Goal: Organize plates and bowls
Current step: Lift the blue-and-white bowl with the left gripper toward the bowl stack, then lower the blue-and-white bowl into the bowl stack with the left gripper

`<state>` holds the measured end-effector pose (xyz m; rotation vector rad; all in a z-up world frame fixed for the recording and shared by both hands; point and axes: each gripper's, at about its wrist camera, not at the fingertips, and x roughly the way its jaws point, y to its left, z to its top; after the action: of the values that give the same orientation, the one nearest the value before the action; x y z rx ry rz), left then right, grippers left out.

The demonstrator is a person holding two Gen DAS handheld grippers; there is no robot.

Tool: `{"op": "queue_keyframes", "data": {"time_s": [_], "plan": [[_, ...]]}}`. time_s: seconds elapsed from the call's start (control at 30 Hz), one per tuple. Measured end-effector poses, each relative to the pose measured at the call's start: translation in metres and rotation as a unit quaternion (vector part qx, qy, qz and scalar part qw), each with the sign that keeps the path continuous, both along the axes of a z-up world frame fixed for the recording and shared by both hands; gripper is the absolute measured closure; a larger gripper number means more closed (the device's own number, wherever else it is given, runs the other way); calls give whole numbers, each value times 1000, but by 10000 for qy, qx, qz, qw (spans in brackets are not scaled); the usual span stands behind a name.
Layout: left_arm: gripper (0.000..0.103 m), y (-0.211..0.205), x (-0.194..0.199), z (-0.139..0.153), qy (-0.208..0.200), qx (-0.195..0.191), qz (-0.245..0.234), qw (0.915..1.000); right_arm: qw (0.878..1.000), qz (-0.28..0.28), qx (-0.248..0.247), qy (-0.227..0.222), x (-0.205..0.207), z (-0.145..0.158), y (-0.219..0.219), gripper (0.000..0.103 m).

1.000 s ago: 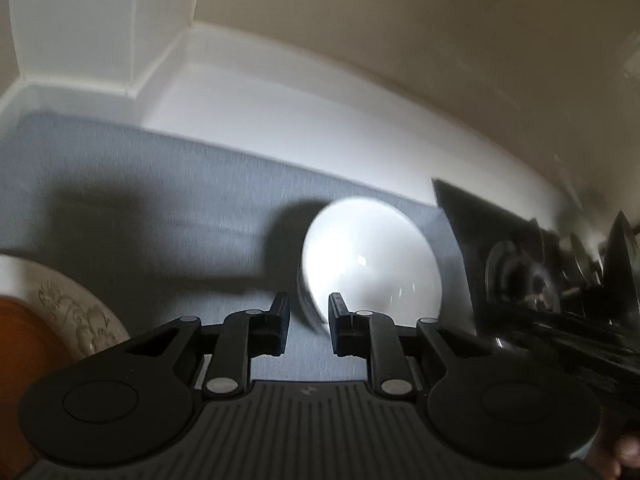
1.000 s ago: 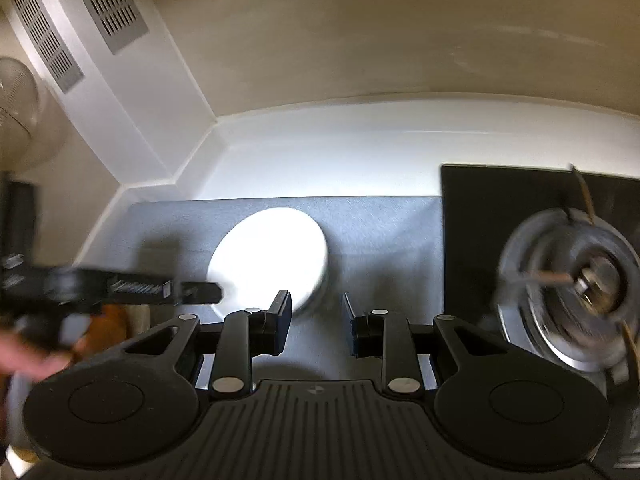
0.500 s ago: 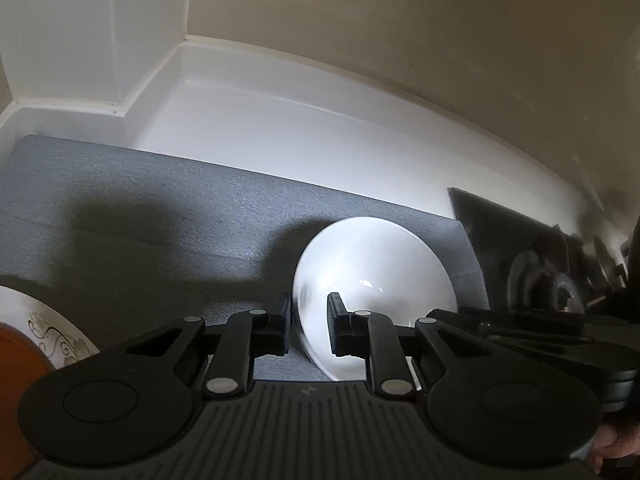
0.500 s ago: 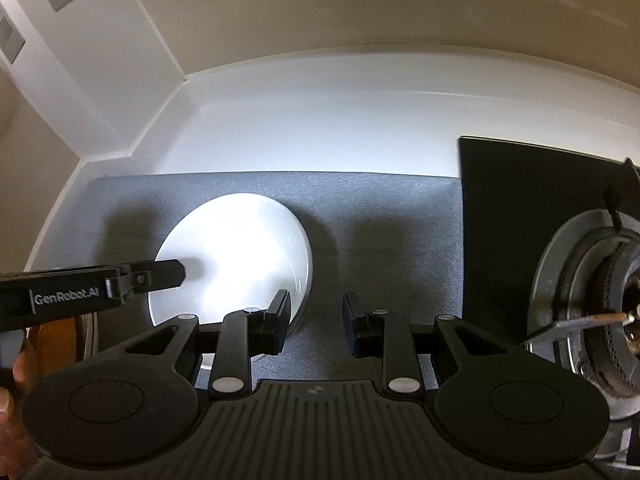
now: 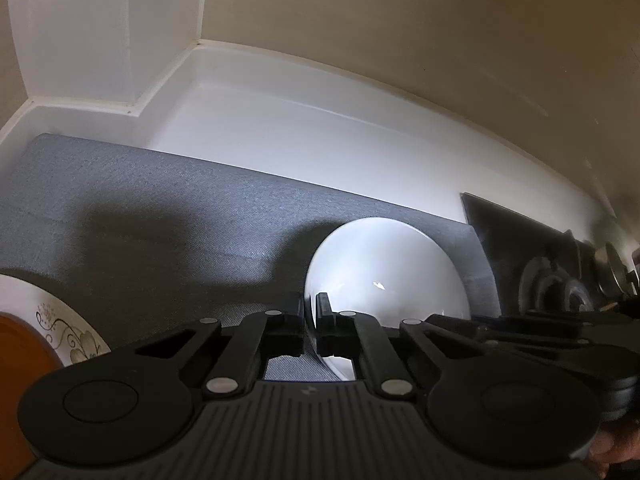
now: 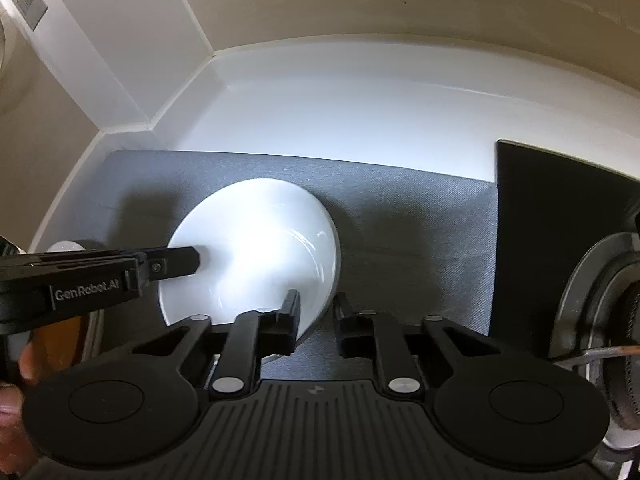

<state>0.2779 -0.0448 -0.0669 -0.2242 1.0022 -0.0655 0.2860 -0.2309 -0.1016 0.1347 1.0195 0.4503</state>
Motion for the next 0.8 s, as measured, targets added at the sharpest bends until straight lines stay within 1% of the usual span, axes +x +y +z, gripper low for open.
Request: {"op": "queue_keyframes", "data": {"time_s": [0.07,0.2,0.3,0.4,0.5,0.63,0.8], "plan": [[98,-2,-5,5,-60,33,-1,10000,10000,-40,11,-20,-2,2,-3,89],[98,-8,-19,23,-307,67,23,9995,9997,-93,96,-189,-13,16,-10,89],[98,-15,-33,42,-547,136,-26,9984,9992,-226,244,-239,-23,31,-18,90],[98,-20,-49,62,-745,182,-80,9970,9983,-279,331,-386,-39,49,-26,90],[98,-26,-67,78,-854,173,-104,9961,9974,-313,399,-511,-56,65,-33,90],[98,-33,-93,90,-973,196,-129,9950,9964,-328,464,-624,-81,79,-41,90],[98,-37,-123,93,-987,216,-96,9948,9959,-308,545,-649,-109,81,-47,90]]}}
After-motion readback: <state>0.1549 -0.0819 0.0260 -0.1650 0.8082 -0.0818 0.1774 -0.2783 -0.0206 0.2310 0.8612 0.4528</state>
